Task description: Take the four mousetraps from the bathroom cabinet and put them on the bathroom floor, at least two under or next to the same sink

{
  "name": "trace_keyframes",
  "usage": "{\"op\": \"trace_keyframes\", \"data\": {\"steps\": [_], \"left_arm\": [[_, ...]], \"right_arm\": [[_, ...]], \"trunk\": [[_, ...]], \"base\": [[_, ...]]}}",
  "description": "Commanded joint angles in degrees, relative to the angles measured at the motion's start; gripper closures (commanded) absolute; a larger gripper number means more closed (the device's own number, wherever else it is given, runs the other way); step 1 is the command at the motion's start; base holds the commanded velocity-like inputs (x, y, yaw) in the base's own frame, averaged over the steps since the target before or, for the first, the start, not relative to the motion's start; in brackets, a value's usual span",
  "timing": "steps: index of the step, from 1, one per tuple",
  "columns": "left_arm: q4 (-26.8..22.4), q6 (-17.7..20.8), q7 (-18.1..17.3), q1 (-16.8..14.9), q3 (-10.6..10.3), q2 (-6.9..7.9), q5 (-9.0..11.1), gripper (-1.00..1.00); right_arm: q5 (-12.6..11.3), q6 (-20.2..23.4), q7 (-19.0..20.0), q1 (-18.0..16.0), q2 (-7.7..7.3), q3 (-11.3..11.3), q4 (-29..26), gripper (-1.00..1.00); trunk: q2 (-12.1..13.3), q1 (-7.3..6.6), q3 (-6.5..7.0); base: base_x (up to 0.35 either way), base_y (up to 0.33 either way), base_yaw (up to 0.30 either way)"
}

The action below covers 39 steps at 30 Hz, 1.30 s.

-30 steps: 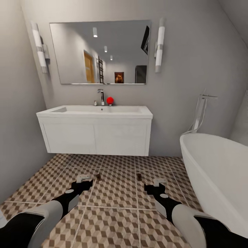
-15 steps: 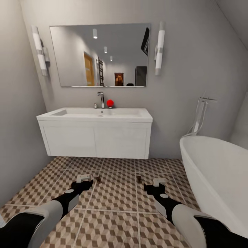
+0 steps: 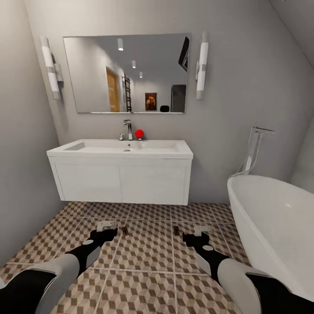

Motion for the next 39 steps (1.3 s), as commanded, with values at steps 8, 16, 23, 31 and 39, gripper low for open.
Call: {"op": "trace_keyframes", "data": {"steps": [8, 16, 23, 31, 39], "left_arm": [[0.1, -0.2, -0.1, -0.1, -0.5, -0.01, 0.6, -1.00], [0.1, -0.2, -0.1, -0.1, -0.5, -0.01, 0.6, -1.00], [0.1, -0.2, -0.1, -0.1, -0.5, 0.00, 0.6, -1.00], [0.1, -0.2, -0.1, -0.1, -0.5, -0.02, 0.5, -1.00], [0.1, -0.1, -0.1, -0.1, -0.5, -0.02, 0.6, -1.00]], "right_arm": [[0.6, -0.3, -0.3, -0.1, -0.03, -0.5, 0.1, -1.00], [0.6, -0.3, -0.3, -0.1, -0.06, -0.5, 0.1, -1.00], [0.7, -0.3, -0.3, -0.1, -0.07, -0.5, 0.1, -1.00], [0.7, -0.3, -0.3, -0.1, -0.07, -0.5, 0.1, -1.00], [0.8, -0.3, -0.3, -0.1, -0.07, -0.5, 0.1, -1.00]], "trunk": [[3.2, -1.77, 1.38], [6.4, -3.53, 2.81], [9.2, -5.07, 4.07], [12.4, -6.83, 5.51], [15.6, -8.58, 6.94]], "base": [[0.000, 0.000, 0.000], [0.000, 0.000, 0.000], [0.000, 0.000, 0.000], [0.000, 0.000, 0.000], [0.000, 0.000, 0.000]]}}
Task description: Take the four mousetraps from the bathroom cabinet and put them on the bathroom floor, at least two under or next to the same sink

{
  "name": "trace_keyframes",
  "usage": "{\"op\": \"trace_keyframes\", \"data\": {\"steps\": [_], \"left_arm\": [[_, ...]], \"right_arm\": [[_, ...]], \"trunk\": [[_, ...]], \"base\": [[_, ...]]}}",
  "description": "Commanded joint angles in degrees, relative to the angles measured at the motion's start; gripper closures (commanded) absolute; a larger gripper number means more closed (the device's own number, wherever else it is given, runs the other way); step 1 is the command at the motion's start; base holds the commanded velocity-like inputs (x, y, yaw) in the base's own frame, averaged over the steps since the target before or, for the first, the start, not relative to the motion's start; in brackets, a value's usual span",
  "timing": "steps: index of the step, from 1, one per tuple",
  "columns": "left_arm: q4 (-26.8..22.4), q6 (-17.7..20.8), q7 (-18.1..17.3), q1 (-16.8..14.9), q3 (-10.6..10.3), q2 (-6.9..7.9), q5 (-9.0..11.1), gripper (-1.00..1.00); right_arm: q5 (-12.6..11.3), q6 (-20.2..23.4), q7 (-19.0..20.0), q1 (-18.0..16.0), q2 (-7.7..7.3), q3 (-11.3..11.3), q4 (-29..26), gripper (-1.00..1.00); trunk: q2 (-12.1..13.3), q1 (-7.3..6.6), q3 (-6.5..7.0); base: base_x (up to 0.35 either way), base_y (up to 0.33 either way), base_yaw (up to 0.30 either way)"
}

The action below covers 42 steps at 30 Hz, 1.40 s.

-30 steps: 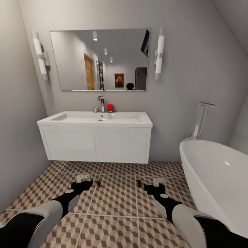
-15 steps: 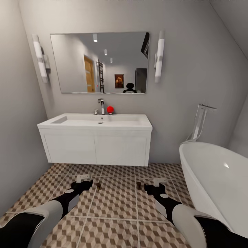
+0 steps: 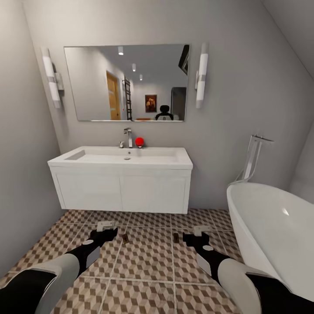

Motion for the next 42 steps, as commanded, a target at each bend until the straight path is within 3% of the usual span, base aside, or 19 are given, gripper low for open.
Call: {"op": "trace_keyframes", "data": {"steps": [1, 24, 42], "left_arm": [[0.1, -0.2, -0.1, 0.0, -0.5, 0.00, 0.5, -1.00], [0.1, -0.1, 0.0, 0.0, -0.5, 0.08, 0.7, -1.00], [0.1, 0.9, 0.0, 2.0, -0.4, 1.25, 0.8, -1.00]], "right_arm": [[0.6, -0.3, -0.3, -0.1, 0.01, -0.5, 0.1, -1.00], [0.6, -0.1, -0.3, -0.1, -0.06, -0.5, 0.1, -1.00], [0.3, 0.4, 0.2, -0.1, -2.97, -0.4, 0.5, -1.00]], "trunk": [[0.4, -0.23, 0.12], [9.6, -5.29, 4.25], [16.8, -9.24, 7.48]], "base": [[0.000, 0.000, 0.000], [0.000, 0.000, 0.000], [0.000, 0.000, 0.000]]}}
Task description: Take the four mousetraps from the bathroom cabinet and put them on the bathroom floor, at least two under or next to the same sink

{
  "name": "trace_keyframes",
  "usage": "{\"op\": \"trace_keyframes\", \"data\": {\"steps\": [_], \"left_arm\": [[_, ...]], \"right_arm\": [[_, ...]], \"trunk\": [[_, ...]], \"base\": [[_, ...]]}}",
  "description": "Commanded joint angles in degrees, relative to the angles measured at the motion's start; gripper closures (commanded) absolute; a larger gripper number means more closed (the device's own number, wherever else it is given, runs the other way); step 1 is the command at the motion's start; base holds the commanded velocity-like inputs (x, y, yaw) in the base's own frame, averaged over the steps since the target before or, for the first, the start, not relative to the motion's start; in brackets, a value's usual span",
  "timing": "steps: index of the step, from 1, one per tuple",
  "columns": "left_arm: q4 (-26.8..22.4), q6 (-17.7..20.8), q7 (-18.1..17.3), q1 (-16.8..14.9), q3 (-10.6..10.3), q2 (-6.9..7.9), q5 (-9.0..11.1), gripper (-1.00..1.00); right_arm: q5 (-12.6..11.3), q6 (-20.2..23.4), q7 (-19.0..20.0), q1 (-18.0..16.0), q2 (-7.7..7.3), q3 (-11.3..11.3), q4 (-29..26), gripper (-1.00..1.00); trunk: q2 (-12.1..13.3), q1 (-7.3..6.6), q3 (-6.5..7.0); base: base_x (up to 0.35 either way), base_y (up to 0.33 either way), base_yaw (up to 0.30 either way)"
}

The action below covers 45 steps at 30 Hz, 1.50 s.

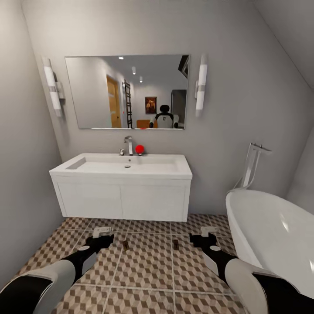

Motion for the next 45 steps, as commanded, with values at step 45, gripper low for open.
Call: {"op": "trace_keyframes", "data": {"steps": [45], "left_arm": [[0.1, 4.0, -0.2, 11.4, -0.5, 1.57, 0.6, -1.00]], "right_arm": [[0.6, 8.2, -0.4, 13.2, -2.51, -0.5, 0.2, -1.00]], "trunk": [[18.0, -9.89, 8.02]], "base": [[0.000, 0.000, 0.000]]}}
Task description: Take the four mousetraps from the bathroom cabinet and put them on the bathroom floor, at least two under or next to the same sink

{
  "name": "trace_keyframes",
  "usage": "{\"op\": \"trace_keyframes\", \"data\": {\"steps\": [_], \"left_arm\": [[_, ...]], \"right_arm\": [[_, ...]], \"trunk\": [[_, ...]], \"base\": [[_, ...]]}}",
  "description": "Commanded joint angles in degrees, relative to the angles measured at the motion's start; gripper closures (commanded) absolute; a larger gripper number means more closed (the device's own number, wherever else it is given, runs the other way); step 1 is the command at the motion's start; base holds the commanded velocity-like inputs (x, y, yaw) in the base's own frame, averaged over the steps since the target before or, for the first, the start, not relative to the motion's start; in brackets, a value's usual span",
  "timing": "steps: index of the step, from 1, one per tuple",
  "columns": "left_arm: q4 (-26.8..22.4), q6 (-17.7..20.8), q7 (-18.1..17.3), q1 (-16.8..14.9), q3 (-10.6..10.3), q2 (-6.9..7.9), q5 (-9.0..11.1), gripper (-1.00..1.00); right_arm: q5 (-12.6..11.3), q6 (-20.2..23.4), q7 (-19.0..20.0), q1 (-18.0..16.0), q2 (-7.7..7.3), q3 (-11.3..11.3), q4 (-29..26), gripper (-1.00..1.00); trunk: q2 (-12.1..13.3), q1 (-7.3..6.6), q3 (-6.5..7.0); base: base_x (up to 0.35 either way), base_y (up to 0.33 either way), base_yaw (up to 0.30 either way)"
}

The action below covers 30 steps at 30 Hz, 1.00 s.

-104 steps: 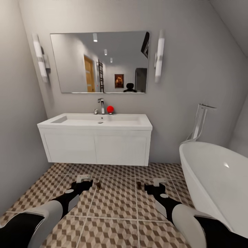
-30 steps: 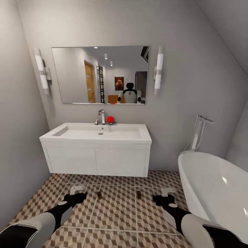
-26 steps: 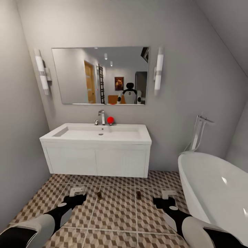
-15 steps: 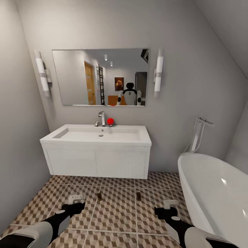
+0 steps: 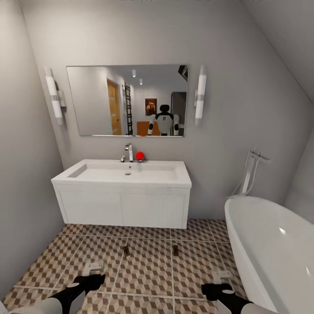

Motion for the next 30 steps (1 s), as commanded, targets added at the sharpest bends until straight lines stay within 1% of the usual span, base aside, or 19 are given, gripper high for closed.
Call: {"op": "trace_keyframes", "data": {"steps": [1, 5, 11, 15, 16, 23, 30], "left_arm": [[0.1, -0.2, 0.0, 0.4, -0.5, 0.00, 0.5, -1.00], [0.1, -0.1, -0.1, 2.1, -0.5, -0.02, 0.5, -1.00], [0.1, -0.2, -0.1, 5.1, -0.5, -0.17, 0.5, -1.00], [0.1, -0.2, -0.2, 7.0, -0.5, -0.21, 0.5, -1.00], [0.1, -0.2, -0.2, 7.0, -0.5, -0.21, 0.5, -1.00], [0.1, -0.1, -0.1, 9.4, -0.5, -0.21, 0.5, -1.00], [0.1, 0.6, -0.2, 11.0, -0.5, -0.46, 0.5, -1.00]], "right_arm": [[0.6, 0.4, -0.3, 0.1, -0.08, -0.5, 0.2, -1.00], [0.6, 2.1, -0.4, 1.4, -0.21, -0.4, 0.2, -1.00], [0.6, 2.8, -0.5, 5.7, -0.18, -0.4, 0.2, -1.00], [0.7, 2.7, -0.5, 9.3, -0.08, -0.4, 0.2, -1.00], [0.7, 2.7, -0.5, 9.3, -0.08, -0.4, 0.2, -1.00], [0.8, 1.8, -0.5, 14.7, -0.20, -0.4, 0.2, -1.00], [0.8, 0.0, -0.4, 18.4, -0.36, -0.4, 0.2, -1.00]], "trunk": [[0.4, -0.23, 0.12], [2.0, -1.11, 0.84], [4.4, -2.42, 1.92], [6.0, -3.30, 2.64], [6.4, -3.52, 2.82], [9.2, -5.06, 4.07], [12.0, -6.60, 5.33]], "base": [[0.000, 0.000, 0.000], [0.000, 0.000, 0.000], [0.000, 0.000, 0.000], [0.000, 0.000, 0.000], [0.000, 0.000, 0.000], [0.000, 0.000, 0.000], [0.000, 0.000, 0.000]]}}
